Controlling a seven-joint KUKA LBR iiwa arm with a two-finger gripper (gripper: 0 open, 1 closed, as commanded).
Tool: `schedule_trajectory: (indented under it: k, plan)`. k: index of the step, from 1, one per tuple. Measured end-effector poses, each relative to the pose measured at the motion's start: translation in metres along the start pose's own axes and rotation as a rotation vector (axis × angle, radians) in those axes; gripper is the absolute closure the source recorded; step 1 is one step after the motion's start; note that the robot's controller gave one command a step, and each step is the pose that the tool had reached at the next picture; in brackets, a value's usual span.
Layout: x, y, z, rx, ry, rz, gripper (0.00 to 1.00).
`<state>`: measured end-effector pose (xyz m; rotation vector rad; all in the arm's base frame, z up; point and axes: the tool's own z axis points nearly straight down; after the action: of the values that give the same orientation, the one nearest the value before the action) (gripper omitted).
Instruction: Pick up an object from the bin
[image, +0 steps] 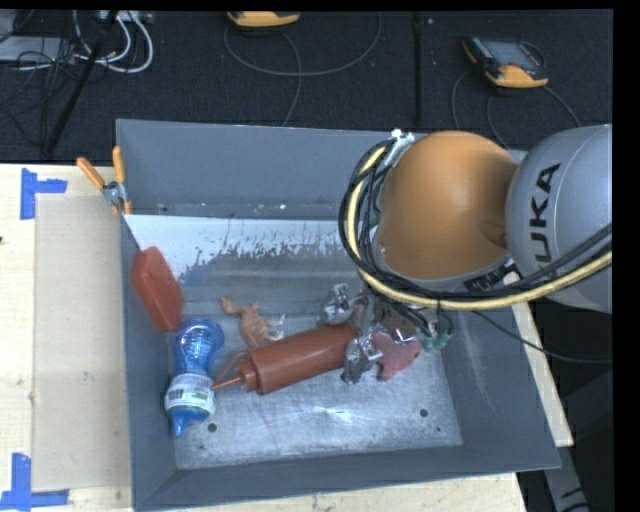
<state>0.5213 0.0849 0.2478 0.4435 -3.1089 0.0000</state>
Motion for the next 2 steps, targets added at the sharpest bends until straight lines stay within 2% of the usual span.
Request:
schedule_trajectory:
  k: [1, 2]
  plan:
    - [-0.004, 0.001, -0.01, 0.0, -0.005, -0.004, 1.0]
    - [0.003, -0.035, -0.029, 0.0, -0.002, -0.19, 1.0]
